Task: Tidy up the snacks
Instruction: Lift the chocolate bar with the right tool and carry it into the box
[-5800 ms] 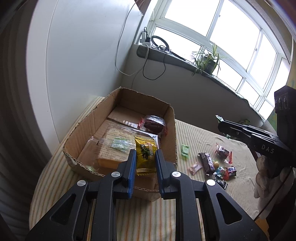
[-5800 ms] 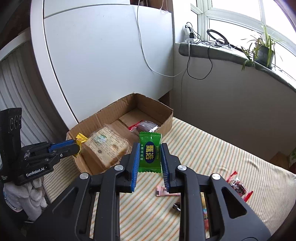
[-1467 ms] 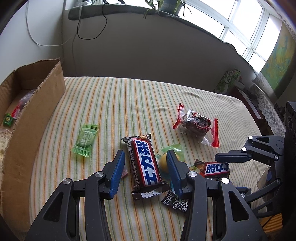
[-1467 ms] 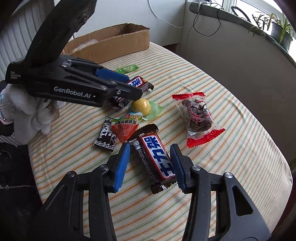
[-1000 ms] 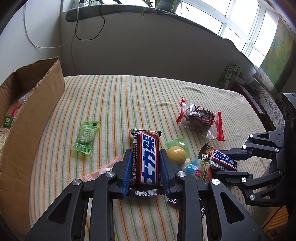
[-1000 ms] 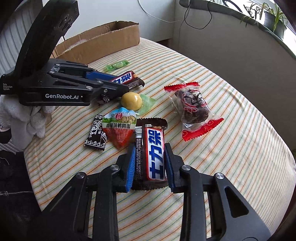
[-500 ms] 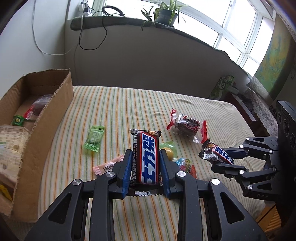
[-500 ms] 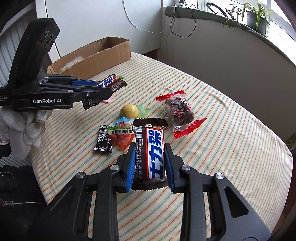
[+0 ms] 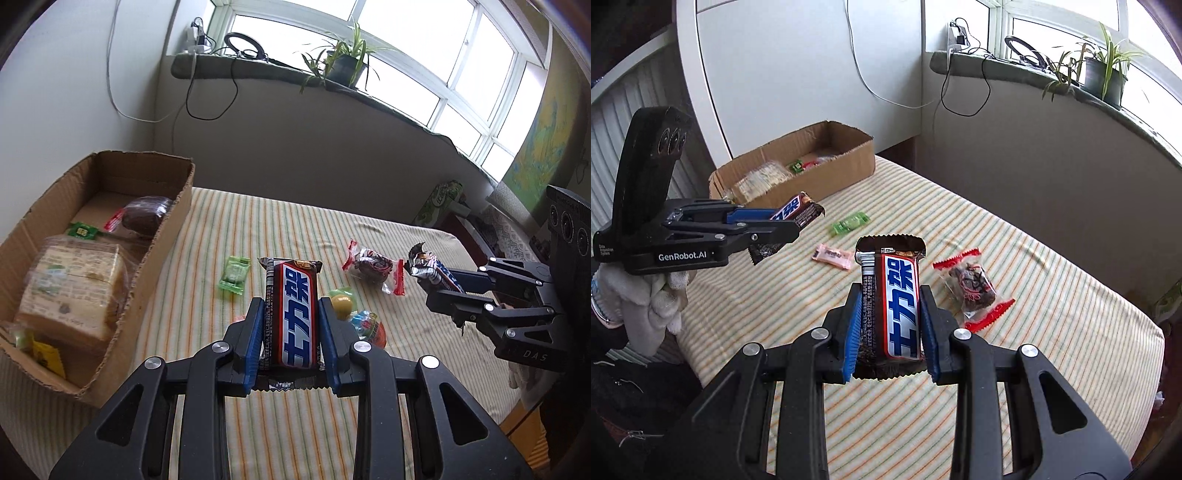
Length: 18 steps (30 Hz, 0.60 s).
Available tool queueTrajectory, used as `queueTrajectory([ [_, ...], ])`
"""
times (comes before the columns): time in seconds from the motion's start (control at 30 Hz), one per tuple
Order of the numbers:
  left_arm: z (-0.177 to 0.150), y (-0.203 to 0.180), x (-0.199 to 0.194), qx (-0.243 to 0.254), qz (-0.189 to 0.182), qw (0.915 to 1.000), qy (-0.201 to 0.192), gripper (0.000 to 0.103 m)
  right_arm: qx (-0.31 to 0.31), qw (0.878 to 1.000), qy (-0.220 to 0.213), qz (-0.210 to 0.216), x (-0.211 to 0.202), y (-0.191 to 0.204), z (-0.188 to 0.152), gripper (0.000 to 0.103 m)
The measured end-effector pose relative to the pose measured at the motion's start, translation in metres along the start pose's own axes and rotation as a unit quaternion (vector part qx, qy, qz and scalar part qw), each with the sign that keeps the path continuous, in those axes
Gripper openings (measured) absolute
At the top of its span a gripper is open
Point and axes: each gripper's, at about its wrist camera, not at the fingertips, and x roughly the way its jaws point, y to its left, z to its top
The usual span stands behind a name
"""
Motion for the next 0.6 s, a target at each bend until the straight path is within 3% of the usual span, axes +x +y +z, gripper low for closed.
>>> queueTrajectory([
  [0.6,0.007,0.069,-0.057,-0.026,0.051,0.9971,-0.05,0.027,-0.034,0.999,-0.013,0.018,0.041,0.066,0.077,0.03],
])
